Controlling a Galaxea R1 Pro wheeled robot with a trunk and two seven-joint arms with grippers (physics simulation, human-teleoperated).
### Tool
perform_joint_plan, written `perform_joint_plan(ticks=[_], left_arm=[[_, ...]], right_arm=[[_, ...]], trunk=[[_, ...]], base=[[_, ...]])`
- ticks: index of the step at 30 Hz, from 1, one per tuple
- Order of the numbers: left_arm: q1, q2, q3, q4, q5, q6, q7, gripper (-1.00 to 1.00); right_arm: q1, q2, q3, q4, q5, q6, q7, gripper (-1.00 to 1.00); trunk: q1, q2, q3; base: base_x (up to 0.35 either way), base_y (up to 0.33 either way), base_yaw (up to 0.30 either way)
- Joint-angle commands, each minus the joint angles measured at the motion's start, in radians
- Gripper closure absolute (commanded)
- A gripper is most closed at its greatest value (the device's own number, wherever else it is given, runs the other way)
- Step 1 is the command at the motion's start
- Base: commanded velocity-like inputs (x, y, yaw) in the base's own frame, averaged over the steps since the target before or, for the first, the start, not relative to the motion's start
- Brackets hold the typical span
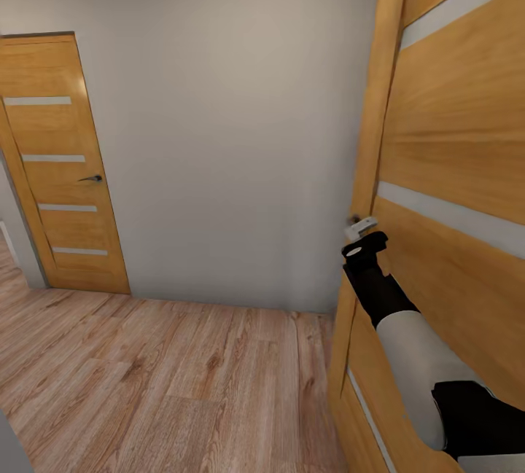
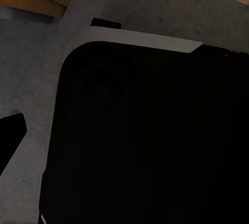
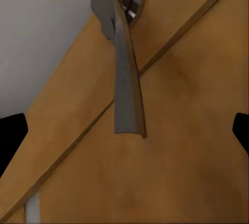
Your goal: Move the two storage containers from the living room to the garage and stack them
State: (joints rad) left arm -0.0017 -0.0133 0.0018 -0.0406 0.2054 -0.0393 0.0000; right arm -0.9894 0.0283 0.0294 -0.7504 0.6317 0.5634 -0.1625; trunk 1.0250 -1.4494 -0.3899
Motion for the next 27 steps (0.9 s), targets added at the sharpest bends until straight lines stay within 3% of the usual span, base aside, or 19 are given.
perform_joint_plan(ticks=[1, 5, 11, 17, 22, 27], left_arm=[[0.0, 0.0, 0.0, -0.001, 0.006, -0.002, 0.0, -1.0], [0.0, 0.0, 0.0, -0.001, 0.006, -0.002, 0.0, -1.0], [0.0, 0.0, 0.0, -0.001, 0.006, -0.002, 0.0, -1.0], [0.0, 0.0, 0.0, -0.001, 0.006, -0.002, 0.0, -1.0], [0.0, 0.0, 0.0, -0.001, 0.006, -0.002, 0.0, -1.0], [0.0, 0.0, 0.0, -0.001, 0.006, -0.002, 0.0, -1.0]], right_arm=[[-0.001, -0.003, -0.003, 0.0, 0.014, 0.009, -0.005, -1.0], [-0.025, -0.016, -0.015, 0.031, 0.013, -0.001, -0.005, -1.0], [-0.054, -0.055, -0.052, 0.099, 0.012, -0.04, -0.005, -1.0], [-0.078, -0.093, -0.059, 0.134, 0.01, -0.048, -0.004, -1.0], [-0.108, -0.129, -0.06, 0.194, -0.025, -0.078, -0.004, -1.0], [-0.112, -0.147, -0.06, 0.206, -0.038, -0.088, -0.003, -1.0]], trunk=[[0.0, -0.001, -0.001], [0.0, -0.001, -0.001], [0.0, -0.001, -0.001], [0.0, -0.001, -0.001], [0.0, -0.001, -0.001], [0.0, -0.001, -0.001]], base=[[0.0, 0.0, 0.0], [0.0, 0.0, 0.0], [0.0, 0.0, 0.0], [0.0, 0.0, 0.0], [0.0, 0.0, 0.0], [0.0, 0.0, 0.0]])
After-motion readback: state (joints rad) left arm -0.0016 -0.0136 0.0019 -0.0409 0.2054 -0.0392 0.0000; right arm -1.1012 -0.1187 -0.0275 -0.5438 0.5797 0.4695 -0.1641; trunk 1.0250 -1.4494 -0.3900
